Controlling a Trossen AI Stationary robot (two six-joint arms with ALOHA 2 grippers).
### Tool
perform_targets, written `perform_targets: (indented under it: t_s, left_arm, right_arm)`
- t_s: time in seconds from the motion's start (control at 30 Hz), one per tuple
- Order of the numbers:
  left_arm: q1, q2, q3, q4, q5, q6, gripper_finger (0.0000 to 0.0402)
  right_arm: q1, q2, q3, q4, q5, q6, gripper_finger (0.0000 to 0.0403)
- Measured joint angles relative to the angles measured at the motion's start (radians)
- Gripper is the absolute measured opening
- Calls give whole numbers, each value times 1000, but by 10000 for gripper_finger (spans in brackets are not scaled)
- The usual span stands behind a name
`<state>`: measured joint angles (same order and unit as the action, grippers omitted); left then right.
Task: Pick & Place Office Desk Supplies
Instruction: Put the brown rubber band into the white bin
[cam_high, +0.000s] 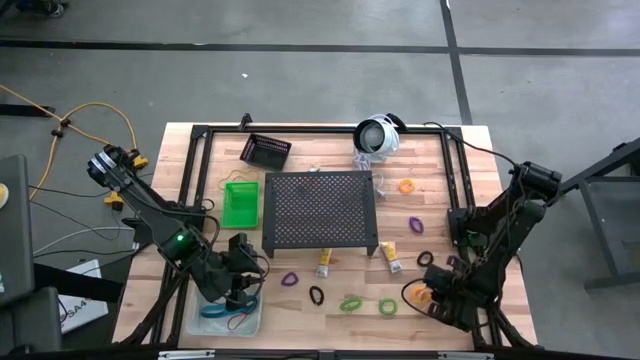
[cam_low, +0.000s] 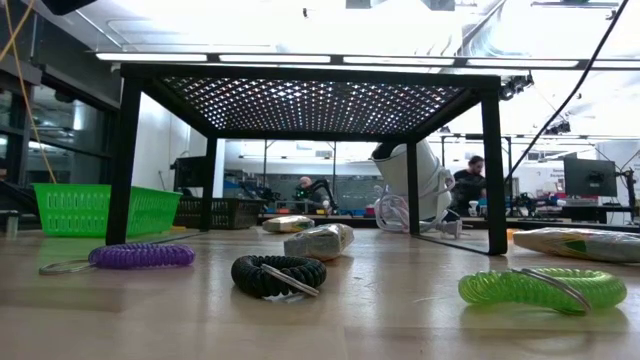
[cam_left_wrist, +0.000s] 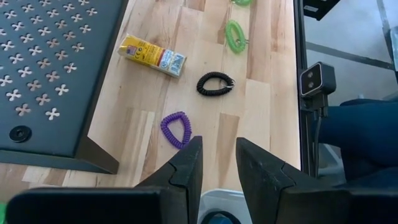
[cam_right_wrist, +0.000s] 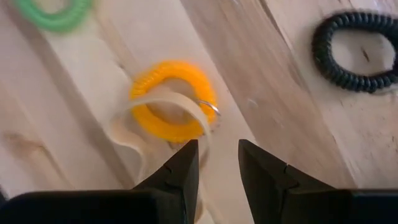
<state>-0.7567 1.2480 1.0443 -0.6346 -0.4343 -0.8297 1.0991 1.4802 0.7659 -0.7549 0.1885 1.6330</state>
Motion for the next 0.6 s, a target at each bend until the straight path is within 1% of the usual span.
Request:
perform_targets:
  t_s: [0.17, 0.4, 0.6]
  left_arm:
    - [0, 0, 0, 0, 0, 0, 93]
    - [0, 0, 0, 0, 0, 0, 93]
    - [0, 0, 0, 0, 0, 0, 93]
  right_arm:
    - [15, 1, -25, 42, -8, 47, 100]
    - [14, 1, -26, 52, -7, 46, 100]
    - [14, 1, -26, 73, 20, 46, 100]
